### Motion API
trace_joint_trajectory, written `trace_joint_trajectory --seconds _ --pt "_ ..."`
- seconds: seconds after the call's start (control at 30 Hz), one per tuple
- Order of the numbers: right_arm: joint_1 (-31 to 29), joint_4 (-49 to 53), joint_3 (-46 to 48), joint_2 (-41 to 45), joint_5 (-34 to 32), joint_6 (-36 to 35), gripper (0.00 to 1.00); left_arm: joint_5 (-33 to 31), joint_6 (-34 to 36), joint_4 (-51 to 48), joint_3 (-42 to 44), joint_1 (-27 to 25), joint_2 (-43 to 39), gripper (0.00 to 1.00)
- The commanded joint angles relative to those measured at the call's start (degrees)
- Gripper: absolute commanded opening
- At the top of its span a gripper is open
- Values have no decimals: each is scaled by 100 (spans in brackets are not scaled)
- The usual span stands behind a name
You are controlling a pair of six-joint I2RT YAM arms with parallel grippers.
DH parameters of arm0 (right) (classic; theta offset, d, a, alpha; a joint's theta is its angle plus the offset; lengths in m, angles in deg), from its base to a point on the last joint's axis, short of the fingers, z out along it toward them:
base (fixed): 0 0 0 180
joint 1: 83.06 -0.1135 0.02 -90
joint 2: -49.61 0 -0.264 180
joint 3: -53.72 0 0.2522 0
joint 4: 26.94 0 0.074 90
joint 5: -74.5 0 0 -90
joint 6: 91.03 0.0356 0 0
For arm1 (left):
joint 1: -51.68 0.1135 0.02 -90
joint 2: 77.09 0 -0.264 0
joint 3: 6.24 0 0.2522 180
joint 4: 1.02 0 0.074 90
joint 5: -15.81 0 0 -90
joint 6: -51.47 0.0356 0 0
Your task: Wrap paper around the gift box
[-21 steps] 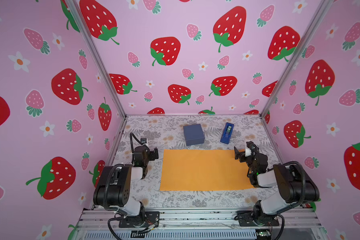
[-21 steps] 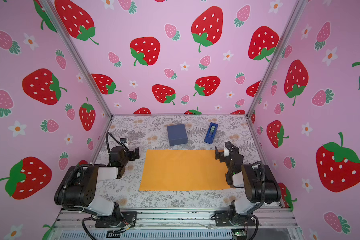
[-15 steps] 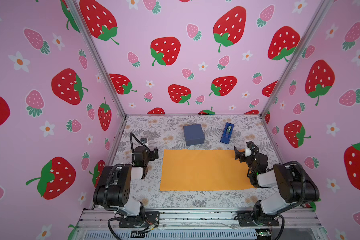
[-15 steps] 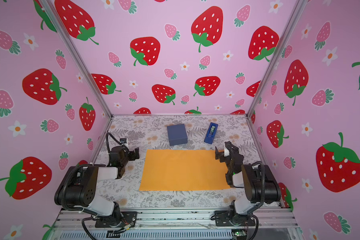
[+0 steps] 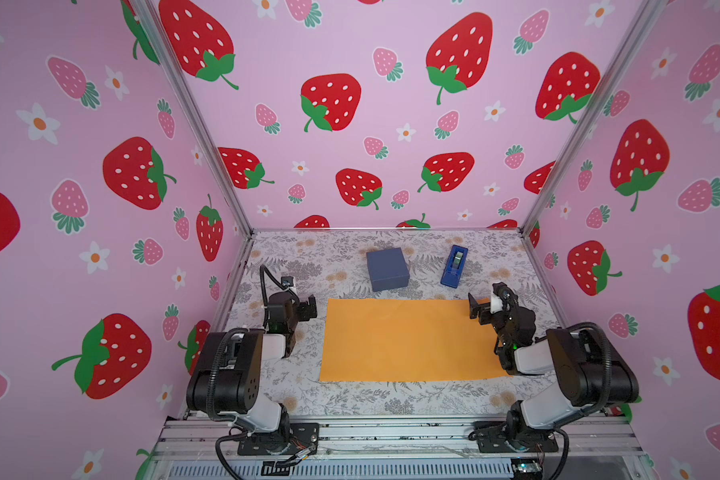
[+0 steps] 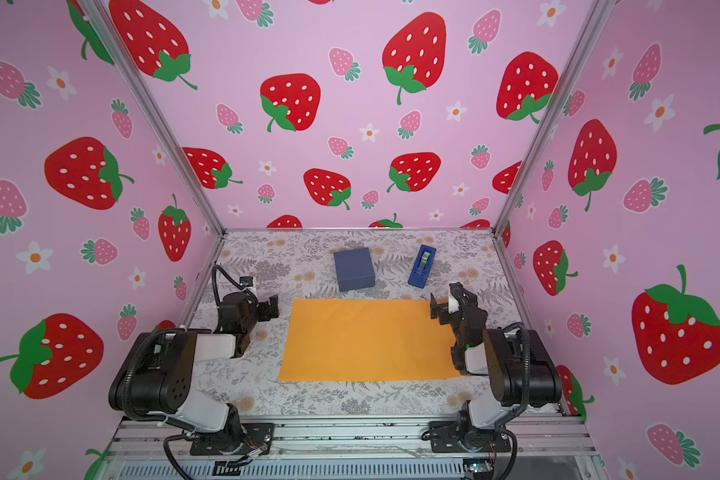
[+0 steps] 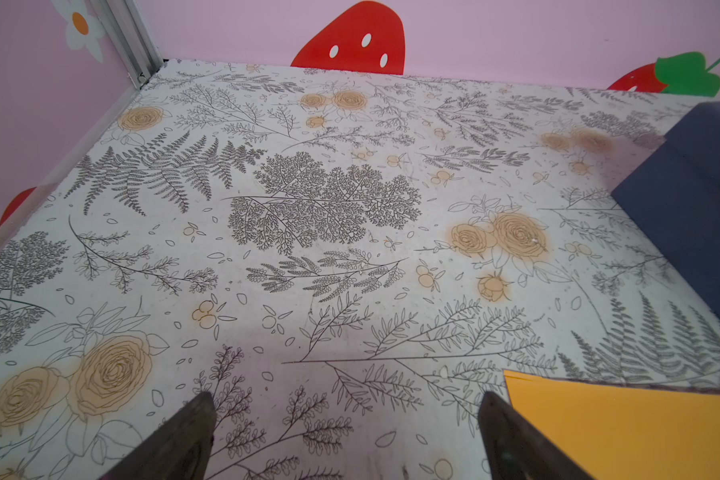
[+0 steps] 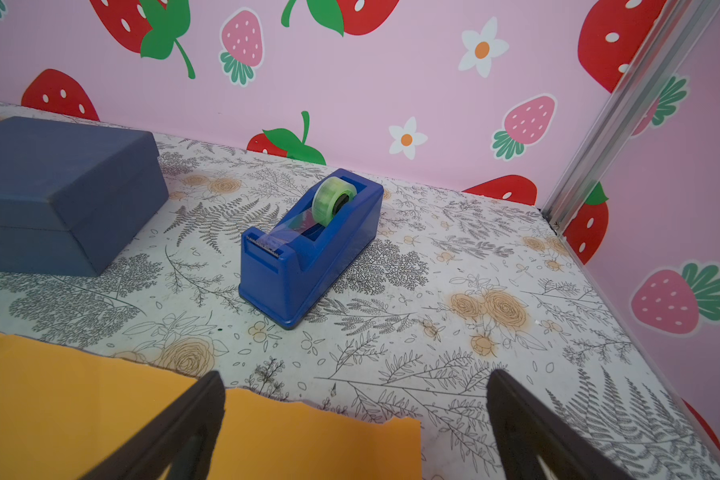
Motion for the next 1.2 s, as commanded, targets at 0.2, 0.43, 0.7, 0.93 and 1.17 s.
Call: trace_joint_trajectory --seconds 0.2,0.43,0.7,0.93,1.17 --pt "44 -185 60 68 73 -88 100 36 -4 98 -155 27 -36 99" --pt "44 -189 60 60 70 -79 100 38 -9 96 -156 32 -32 99" --pt "53 -4 -60 34 -390 103 100 38 -4 131 -137 26 -53 99" --pt "44 632 -203 572 -890 305 100 -243 -95 -1433 -860 17 -434 99" --pt "-9 2580 -980 1340 -819 575 98 -588 -708 -2496 -1501 -51 -981 99"
